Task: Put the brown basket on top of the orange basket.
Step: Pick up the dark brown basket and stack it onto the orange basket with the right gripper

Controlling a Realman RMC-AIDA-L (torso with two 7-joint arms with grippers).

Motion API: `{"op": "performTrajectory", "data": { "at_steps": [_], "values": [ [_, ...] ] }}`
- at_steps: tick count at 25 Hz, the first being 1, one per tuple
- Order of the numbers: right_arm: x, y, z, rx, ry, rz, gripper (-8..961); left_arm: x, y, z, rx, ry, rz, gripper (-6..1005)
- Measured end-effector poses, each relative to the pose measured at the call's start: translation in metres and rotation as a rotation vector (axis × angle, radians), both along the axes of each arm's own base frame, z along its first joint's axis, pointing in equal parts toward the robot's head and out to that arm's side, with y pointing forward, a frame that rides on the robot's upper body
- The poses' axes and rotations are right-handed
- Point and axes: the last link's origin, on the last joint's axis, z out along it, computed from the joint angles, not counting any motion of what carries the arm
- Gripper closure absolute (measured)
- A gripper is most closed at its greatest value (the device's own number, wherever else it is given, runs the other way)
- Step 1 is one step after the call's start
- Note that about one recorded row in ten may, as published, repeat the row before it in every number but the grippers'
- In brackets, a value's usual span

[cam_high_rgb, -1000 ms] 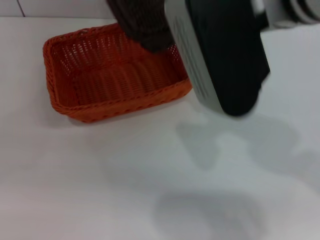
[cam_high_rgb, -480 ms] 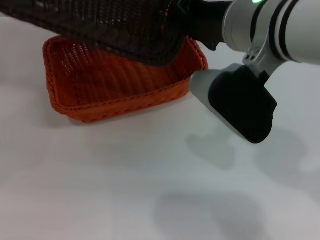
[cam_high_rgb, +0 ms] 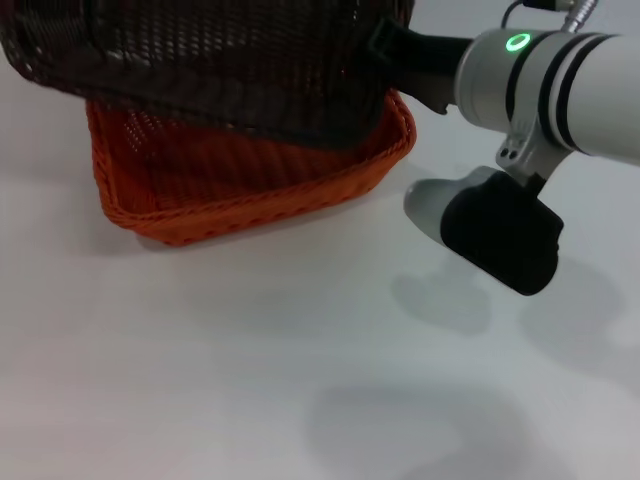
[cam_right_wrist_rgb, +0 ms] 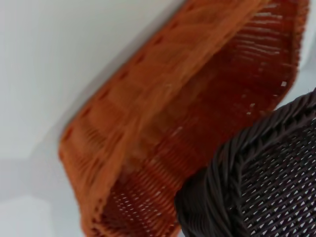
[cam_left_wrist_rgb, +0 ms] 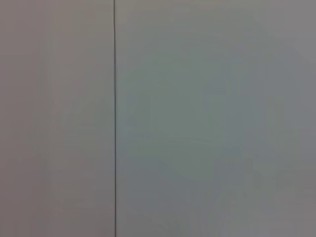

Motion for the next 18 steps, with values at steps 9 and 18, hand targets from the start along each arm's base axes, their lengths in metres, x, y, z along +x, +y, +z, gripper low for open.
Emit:
{"op": "performTrajectory", "data": {
  "at_steps": [9,18],
  "values": [
    [0.012,-0.005,-0.004,-0.053,0.039,-0.031,771,-0.002,0.002,-0.002,-0.012,-0.019,0.017,152],
    [0.029,-0.017,0.002,-0.05,0.078,-0.165,748,-0.002,0.005,-0.004,-0.023,-0.026,0.02,152]
  ]
}}
